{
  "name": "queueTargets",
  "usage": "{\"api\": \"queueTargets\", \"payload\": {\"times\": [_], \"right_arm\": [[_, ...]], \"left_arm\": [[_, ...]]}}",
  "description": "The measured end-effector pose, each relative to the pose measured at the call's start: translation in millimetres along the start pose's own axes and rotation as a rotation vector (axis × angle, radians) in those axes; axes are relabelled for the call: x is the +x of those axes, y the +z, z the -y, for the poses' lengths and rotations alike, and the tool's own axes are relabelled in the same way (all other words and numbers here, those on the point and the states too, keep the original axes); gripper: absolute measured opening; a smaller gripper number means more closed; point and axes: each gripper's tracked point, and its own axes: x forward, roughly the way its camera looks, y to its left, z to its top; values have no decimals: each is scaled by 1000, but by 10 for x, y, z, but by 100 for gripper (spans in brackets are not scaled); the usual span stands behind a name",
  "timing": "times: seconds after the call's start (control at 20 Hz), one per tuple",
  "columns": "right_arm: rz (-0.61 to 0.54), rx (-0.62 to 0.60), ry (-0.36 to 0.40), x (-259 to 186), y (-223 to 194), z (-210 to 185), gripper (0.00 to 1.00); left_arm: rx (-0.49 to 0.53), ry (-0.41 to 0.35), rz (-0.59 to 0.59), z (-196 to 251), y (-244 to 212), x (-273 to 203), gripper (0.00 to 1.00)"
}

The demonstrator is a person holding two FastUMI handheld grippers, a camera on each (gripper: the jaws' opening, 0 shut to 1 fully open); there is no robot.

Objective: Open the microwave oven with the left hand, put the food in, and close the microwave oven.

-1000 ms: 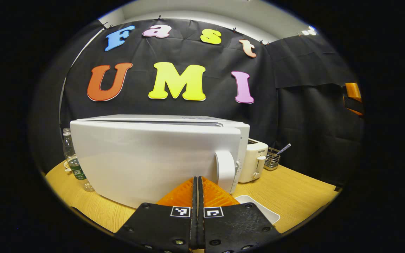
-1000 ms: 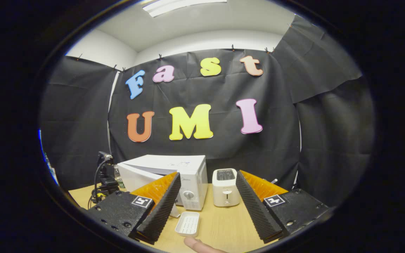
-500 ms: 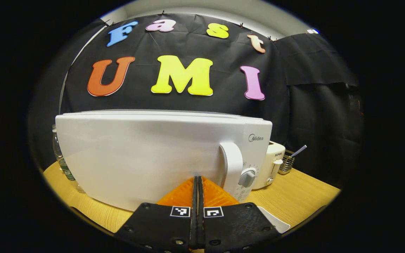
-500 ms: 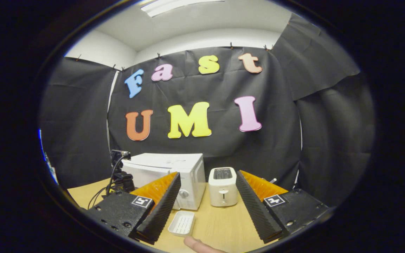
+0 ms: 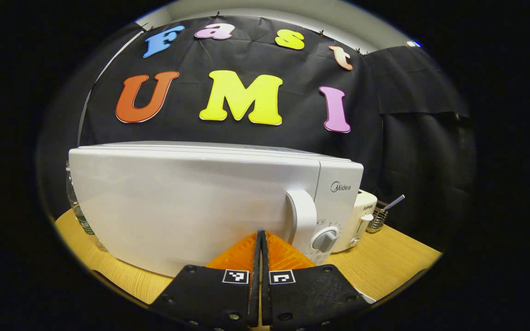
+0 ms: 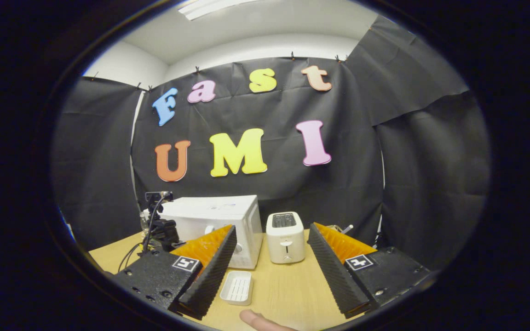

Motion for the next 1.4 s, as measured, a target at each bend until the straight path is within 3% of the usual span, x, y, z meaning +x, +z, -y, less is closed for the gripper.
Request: {"api": "queueTargets", "payload": {"times": [0.05, 0.2, 0.25, 0.3, 0.35, 0.45, 0.5, 0.55, 0.6, 0.65, 0.7, 0.8, 1.1, 1.15, 1.3, 1.35, 1.4], "right_arm": [[0, 11, -12, -39, 12, 4, 89], [-23, 13, -35, -186, -5, -9, 89], [-18, 14, -40, -236, 22, 1, 100], [-10, 15, -44, -288, 54, 0, 100], [-7, 18, -48, -330, 60, 1, 89], [-7, 26, -51, -414, 65, -4, 89], [-5, 29, -56, -445, 83, 3, 100], [-6, 28, -54, -473, 97, -7, 89], [1, 25, -52, -506, 138, -22, 89], [15, 20, -47, -544, 183, -36, 100], [19, 10, -50, -565, 215, -39, 100], [35, -8, -63, -637, 272, -24, 100], [96, -53, -98, -905, 456, -136, 100], [102, -50, -93, -937, 478, -181, 89], [107, -72, -81, -999, 536, -276, 89], [110, -86, -82, -1026, 564, -293, 100], [112, -98, -84, -1043, 587, -310, 89]], "left_arm": [[13, 31, -18, -57, -19, -23, 2], [-34, 36, -28, -40, 84, -292, 1], [-46, 35, -5, -29, 189, -422, 1], [-53, 34, 15, -18, 273, -557, 1], [-61, 25, 34, 16, 351, -691, 1], [-55, 40, 47, 18, 475, -977, 2], [-54, 44, 55, 16, 524, -1090, 5], [-52, 54, 51, 8, 559, -1221, 11], [-54, 69, 47, -20, 611, -1391, 43], [-54, 74, 52, -26, 682, -1530, 42], [-54, 69, 56, -4, 749, -1679, 49], [-45, 94, 85, -75, 924, -1960, 93], [61, 258, 77, -353, 1257, -2772, 92], [73, 272, 70, -360, 1292, -2863, 92], [114, 285, 113, -319, 1516, -3197, 93], [108, 271, 138, -263, 1602, -3305, 93], [100, 265, 161, -234, 1654, -3408, 93]]}}
